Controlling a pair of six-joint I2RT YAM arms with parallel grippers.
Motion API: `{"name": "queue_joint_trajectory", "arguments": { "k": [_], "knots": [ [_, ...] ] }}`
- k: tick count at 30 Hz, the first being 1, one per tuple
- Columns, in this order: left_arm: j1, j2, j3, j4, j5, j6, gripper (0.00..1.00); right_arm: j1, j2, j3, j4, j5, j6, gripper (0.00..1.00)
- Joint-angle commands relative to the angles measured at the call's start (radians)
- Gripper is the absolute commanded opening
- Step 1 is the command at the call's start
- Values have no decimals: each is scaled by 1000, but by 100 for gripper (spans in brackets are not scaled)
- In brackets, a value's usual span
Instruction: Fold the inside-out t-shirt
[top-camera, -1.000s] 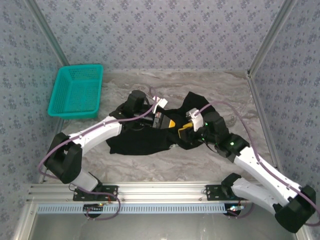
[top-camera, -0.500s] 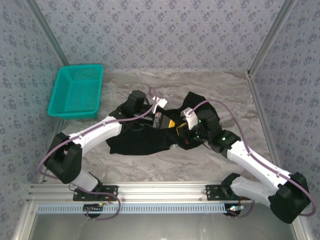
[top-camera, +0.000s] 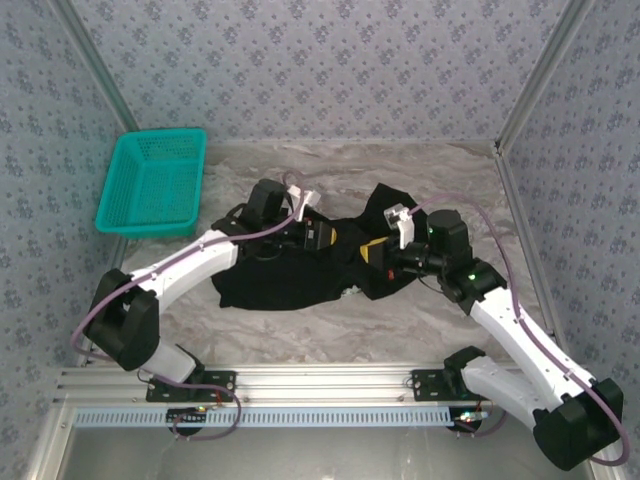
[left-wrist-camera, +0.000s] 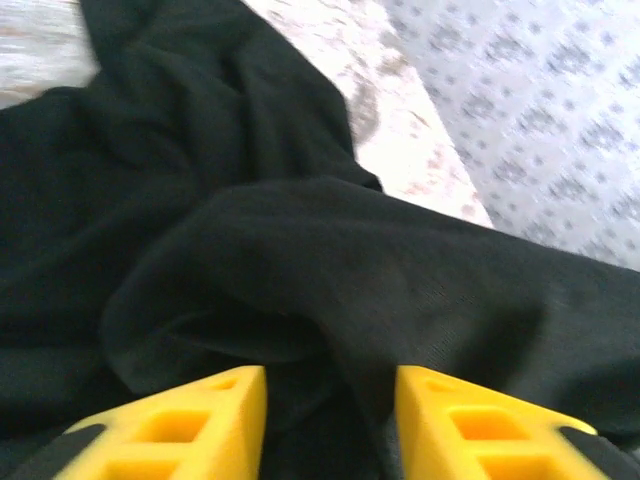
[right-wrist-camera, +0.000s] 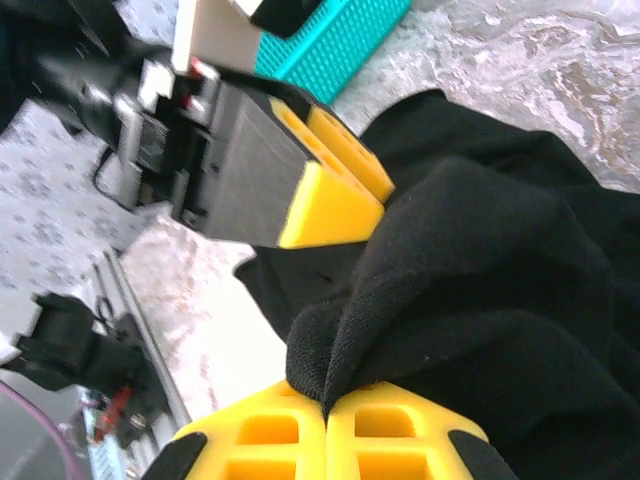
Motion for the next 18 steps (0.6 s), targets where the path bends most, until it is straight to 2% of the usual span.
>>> {"name": "queue_joint_trajectory", "arguments": {
  "k": [1,4,7,11,13,15,18],
  "knots": [
    [-14,-85,-32,-51,-145,42,47,-27,19,2,126,-116,162,0],
    [-36,-159,-71,-57,-198,65,56,-37,38,-2,191,-114,241,0],
    [-87,-227,-116,-15,-217,84,66,-47,55,22,156,-68,282,0],
    [-175,-213,-100,-9,-258,157,70,-70,75,39,182,-113,381,0],
    [-192,-169,-49,-43,-310,172,67,-72,83,49,173,-133,391,0],
    [-197,-138,-12,-47,-295,179,62,-78,85,53,159,-136,405,0],
    [-221,-113,25,-40,-252,216,47,-89,85,53,166,-149,443,0]
  ]
}}
